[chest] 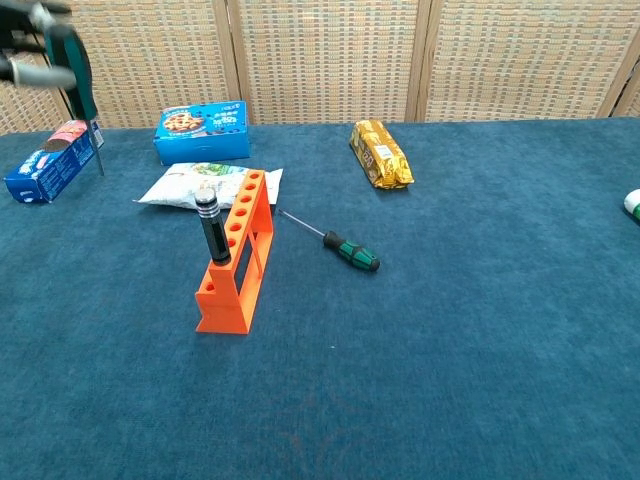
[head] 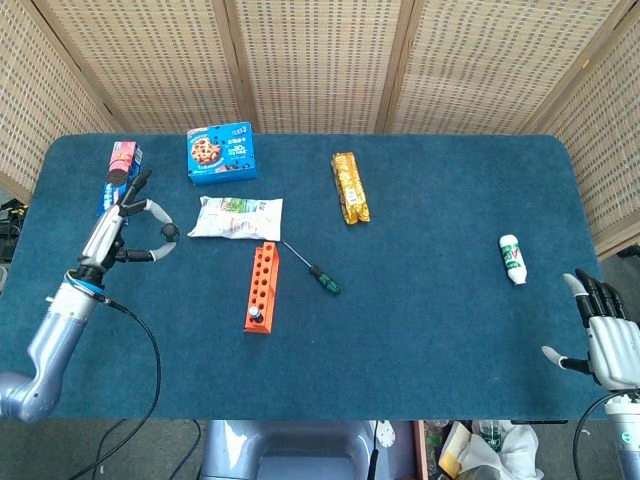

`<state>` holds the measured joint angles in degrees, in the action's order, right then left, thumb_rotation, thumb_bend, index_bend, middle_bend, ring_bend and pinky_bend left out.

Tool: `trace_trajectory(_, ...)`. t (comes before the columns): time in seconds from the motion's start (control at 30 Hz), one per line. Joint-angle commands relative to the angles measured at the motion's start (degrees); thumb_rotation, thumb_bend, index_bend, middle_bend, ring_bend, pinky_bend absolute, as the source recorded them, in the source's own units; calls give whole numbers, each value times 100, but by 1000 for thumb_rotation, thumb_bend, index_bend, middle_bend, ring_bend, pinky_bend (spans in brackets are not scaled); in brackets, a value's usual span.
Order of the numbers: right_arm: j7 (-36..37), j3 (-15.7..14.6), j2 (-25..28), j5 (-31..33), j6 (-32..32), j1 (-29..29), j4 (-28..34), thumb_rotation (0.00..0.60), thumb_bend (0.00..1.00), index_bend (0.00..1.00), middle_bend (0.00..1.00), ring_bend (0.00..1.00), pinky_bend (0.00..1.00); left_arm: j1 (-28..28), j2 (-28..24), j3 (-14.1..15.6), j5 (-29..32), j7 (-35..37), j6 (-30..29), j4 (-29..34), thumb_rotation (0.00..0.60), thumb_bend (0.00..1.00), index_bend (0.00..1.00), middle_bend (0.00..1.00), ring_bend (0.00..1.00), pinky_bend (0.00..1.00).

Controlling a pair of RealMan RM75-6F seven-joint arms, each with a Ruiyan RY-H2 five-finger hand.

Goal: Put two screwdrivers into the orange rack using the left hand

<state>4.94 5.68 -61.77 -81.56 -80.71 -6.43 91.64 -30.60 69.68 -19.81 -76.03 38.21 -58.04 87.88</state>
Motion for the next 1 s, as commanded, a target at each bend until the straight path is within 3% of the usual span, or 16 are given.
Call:
trace_trajectory(0.03, 1, 2, 0, 4, 2, -1, 3, 600, 0, 0, 0, 0, 0, 63, -182, -124, -29, 344, -106, 369, 600, 427, 643, 0, 0, 0)
trace_trajectory(0.13, -5, 12, -2, 21, 3, -2, -5, 600, 0, 0, 0, 0, 0, -74, -401, -158, 36, 771, 290, 784, 600, 427, 643, 0, 0, 0)
trace_trajectory(0.47, 11, 44, -2, 95, 34, -12, -35, 600, 0, 0, 0, 0, 0, -633, -402, -284, 442, 831, 974, 1316, 600, 426, 643, 0, 0, 0)
trace_trajectory(0.73, 89, 69, 25, 145, 67, -16, -50, 600, 0, 0, 0, 0, 0, -939, -157, -307, 1044, 390, 1170, 1254, 600, 427, 643, 0, 0, 0)
trace_trajectory(1.0, 116, 78, 39, 179, 99, -21, -53, 600, 0, 0, 0, 0, 0, -1038, 69, -376, 1234, 638, 1356, 935, 600, 426, 648, 0, 0, 0)
